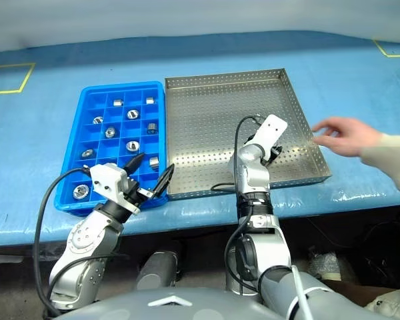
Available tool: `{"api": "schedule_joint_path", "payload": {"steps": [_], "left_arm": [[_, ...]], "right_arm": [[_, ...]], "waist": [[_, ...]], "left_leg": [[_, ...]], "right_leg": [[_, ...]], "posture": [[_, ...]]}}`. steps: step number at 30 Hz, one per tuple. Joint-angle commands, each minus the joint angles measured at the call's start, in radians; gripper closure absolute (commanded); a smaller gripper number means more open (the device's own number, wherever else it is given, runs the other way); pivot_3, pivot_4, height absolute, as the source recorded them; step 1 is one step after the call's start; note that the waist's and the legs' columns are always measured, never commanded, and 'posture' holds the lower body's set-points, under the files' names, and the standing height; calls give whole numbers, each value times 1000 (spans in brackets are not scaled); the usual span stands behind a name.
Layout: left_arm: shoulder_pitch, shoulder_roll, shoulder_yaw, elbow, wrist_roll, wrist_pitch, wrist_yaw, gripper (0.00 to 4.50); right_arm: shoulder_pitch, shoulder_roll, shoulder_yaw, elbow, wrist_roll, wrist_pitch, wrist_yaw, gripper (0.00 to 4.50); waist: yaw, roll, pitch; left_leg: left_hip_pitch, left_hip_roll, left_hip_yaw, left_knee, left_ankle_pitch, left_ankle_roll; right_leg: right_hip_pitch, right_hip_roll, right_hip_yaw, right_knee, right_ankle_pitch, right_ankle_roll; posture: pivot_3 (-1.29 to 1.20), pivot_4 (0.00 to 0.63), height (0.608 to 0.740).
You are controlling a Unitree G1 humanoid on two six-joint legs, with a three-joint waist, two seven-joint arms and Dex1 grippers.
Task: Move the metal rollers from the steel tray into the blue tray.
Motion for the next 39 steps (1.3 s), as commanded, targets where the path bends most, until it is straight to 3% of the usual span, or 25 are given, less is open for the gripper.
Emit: {"api": "schedule_joint_path", "payload": {"steps": [1,3,8,16,19,27,34,39], "left_arm": [[-1,-2,1,-34,0,-4,12,0],[2,-3,3,-36,3,-4,20,0],[13,-22,32,-41,0,-20,57,0],[115,-14,131,-96,1,-114,58,0],[196,-16,163,-124,-4,-172,48,0],[454,18,168,-182,-48,-275,-60,0],[451,16,144,-178,-42,-283,-57,0],[417,27,122,-171,-54,-271,-71,0]], "right_arm": [[-73,124,45,-33,2,20,25,2166],[-65,128,77,-67,-2,46,44,2770],[-47,122,213,-191,23,167,197,2780],[-31,43,509,-430,188,345,748,2780],[-30,29,559,-459,215,392,875,2780],[15,28,679,-488,203,465,1024,2780],[67,5,701,-467,170,495,1063,2780],[103,-22,686,-498,145,537,1070,1104]], "waist": [[0,0,0],[-1,0,0],[1,1,0],[14,1,1],[27,1,1],[76,0,1],[108,0,1],[112,0,1]], "left_leg": [[0,0,0,0,0,0],[0,0,0,0,0,0],[0,0,0,0,0,0],[-1,0,-2,-1,0,0],[-1,0,-3,-2,-1,1],[-6,0,-4,-1,-1,0],[-9,0,-4,-1,-2,-1],[-9,0,-3,-1,-2,-1]], "right_leg": [[0,0,0,0,0,0],[0,0,0,0,0,0],[0,0,0,0,0,0],[-1,0,-1,-1,0,0],[-1,0,-2,-1,-1,-1],[-6,-1,-3,-1,-1,-1],[-8,-1,-4,-2,-2,-1],[-8,-1,-4,-2,-2,-1]], "posture": [[188,150,740],[195,150,740],[213,150,740],[274,150,740],[298,150,740],[357,150,740],[359,150,740],[341,150,740]]}}
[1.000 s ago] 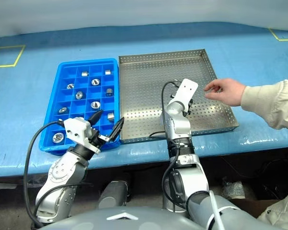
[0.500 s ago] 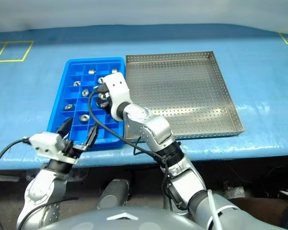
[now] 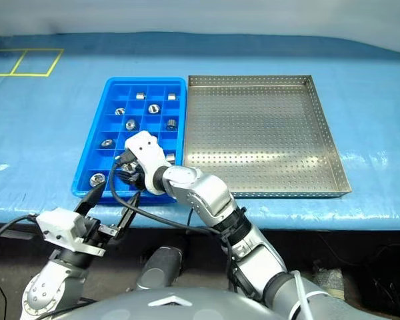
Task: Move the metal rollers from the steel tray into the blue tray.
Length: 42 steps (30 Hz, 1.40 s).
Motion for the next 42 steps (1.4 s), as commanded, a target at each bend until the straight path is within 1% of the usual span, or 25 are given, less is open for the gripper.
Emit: {"api": "schedule_joint_path", "payload": {"steps": [1,3,4,9,12,18,22,29,42], "left_arm": [[-19,14,-10,-35,-10,-6,-8,0],[-36,24,-14,-28,-18,3,-15,0],[-51,29,-16,-22,-26,10,-18,0],[-115,50,-33,3,-42,43,-32,0],[-163,63,-55,28,-29,70,-34,0],[-227,81,-99,62,-29,103,-52,0],[-241,90,-110,70,-34,115,-61,0],[-251,105,-106,76,-36,127,-66,0],[-250,108,-112,75,-32,139,-71,0]], "right_arm": [[14,2,-26,-68,0,23,13,734],[23,4,-51,-97,8,36,11,151],[26,5,-69,-113,10,38,6,49],[40,1,-149,-175,6,35,-15,49],[55,-34,-182,-215,-10,33,-18,49],[112,-115,-221,-302,-22,56,-22,49],[152,-143,-244,-338,-28,77,-42,49],[185,-161,-251,-363,-45,98,-59,49],[192,-166,-233,-360,-81,89,-68,49]], "waist": [[0,0,0],[-1,0,0],[-3,0,0],[-11,0,0],[-16,0,0],[-49,0,0],[-72,0,0],[-87,0,0],[-88,0,0]], "left_leg": [[0,0,0,0,0,0],[0,0,0,0,0,0],[0,0,0,0,0,0],[0,0,0,1,0,0],[0,0,0,1,0,0],[0,0,1,1,0,0],[1,0,1,1,0,0],[1,0,1,1,0,0],[1,0,1,2,0,0]], "right_leg": [[0,0,0,0,0,0],[0,0,0,0,0,0],[0,0,0,0,0,0],[0,0,0,0,0,0],[1,0,0,0,0,0],[1,0,0,0,0,0],[2,0,1,0,0,0],[2,0,1,1,0,1],[2,0,1,1,1,1]], "posture": [[341,150,740],[309,150,740],[293,150,740],[243,150,740],[211,150,740],[164,150,740],[149,150,740],[139,150,740],[138,150,740]]}}
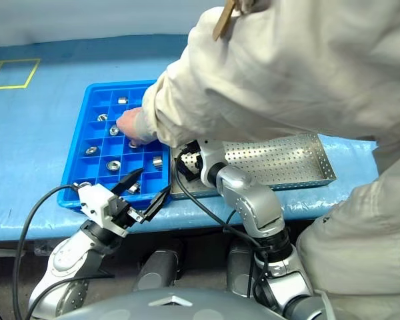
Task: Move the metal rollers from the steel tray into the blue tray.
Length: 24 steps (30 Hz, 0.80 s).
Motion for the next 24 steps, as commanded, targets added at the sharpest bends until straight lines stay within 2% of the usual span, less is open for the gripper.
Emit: {"api": "schedule_joint_path", "payload": {"steps": [1,24], "left_arm": [[4,5,-2,-11,1,-3,-2,0],[-9,-2,-19,3,8,5,0,0]], "right_arm": [[0,4,6,-43,-3,-6,5,49],[-5,15,0,-30,-40,-13,-9,49]], "waist": [[0,0,0],[0,0,0]], "left_leg": [[0,0,0,0,0,0],[0,0,0,0,0,0]], "right_leg": [[0,0,0,0,0,0],[0,0,0,0,0,0]], "posture": [[145,150,740],[142,150,740]]}}
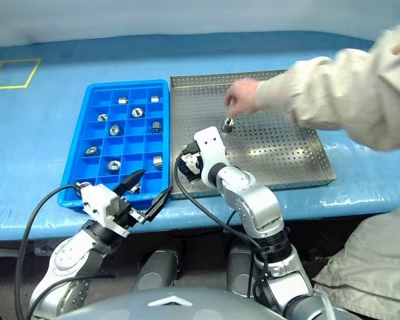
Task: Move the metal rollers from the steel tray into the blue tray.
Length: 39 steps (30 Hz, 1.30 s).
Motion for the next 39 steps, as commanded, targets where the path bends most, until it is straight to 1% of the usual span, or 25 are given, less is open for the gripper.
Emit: {"api": "schedule_joint_path", "payload": {"steps": [1,5,7,11,13,16,22,26,29,33,34,36,39], "left_arm": [[-2,0,-11,-2,7,-3,1,0],[-5,-4,-23,-1,10,-1,3,0],[-9,-6,-27,2,10,0,2,0],[-13,-10,-43,3,13,1,5,0],[-14,-13,-50,4,17,0,8,0],[-14,-16,-61,4,22,-3,12,0],[-18,-19,-73,5,37,-9,21,0],[-19,-19,-75,7,43,-13,23,0],[-21,-17,-72,9,46,-14,23,0],[-27,-14,-70,10,45,-11,20,0],[-27,-14,-69,8,43,-11,19,0],[-27,-13,-68,6,41,-9,19,0],[-23,-11,-67,5,41,-8,18,0]], "right_arm": [[-9,15,-8,-24,-14,-19,-16,49],[-45,51,-16,38,-68,-80,-75,49],[-90,85,-39,118,-108,-154,-127,49],[-197,118,-81,309,-191,-299,-223,49],[-258,142,-125,406,-194,-362,-252,49],[-340,148,-163,542,-221,-451,-290,49],[-472,146,-251,832,-222,-587,-351,49],[-516,130,-262,972,-245,-631,-369,49],[-530,131,-307,1047,-218,-638,-383,49],[-553,148,-424,1137,-125,-623,-408,49],[-554,150,-441,1149,-111,-623,-404,335],[-555,152,-451,1160,-103,-626,-394,697],[-541,158,-444,1148,-105,-619,-377,1646]], "waist": [[0,0,0],[-1,0,0],[-2,0,0],[-2,0,0],[-1,0,0],[-2,0,0],[-3,0,0],[-3,0,0],[-2,0,0],[-3,0,0],[-3,0,0],[-4,0,0],[-10,0,0]], "left_leg": [[0,0,0,0,0,0],[1,0,0,0,0,0],[1,0,0,0,0,0],[2,0,1,0,0,0],[3,0,1,0,0,0],[3,0,1,0,0,0],[3,0,1,-1,0,0],[4,0,1,-1,0,0],[4,0,2,-1,1,0],[4,0,2,-1,1,0],[5,0,2,-1,1,0],[7,0,2,-1,1,0],[8,0,2,-1,1,0]], "right_leg": [[0,0,0,0,0,0],[0,0,0,0,0,0],[0,0,0,1,0,0],[1,0,0,1,0,0],[1,0,0,1,0,0],[1,0,1,1,0,0],[1,1,1,1,1,0],[2,1,1,1,1,-1],[2,1,2,1,1,-1],[2,1,2,2,1,-1],[2,1,2,2,1,-1],[4,1,2,2,1,-1],[5,1,2,2,1,-1]], "posture": [[142,150,740],[141,150,740],[142,150,740],[150,150,740],[153,150,740],[163,150,740],[179,150,740],[187,150,740],[186,150,740],[182,150,740],[178,150,740],[177,150,740],[176,150,740]]}}
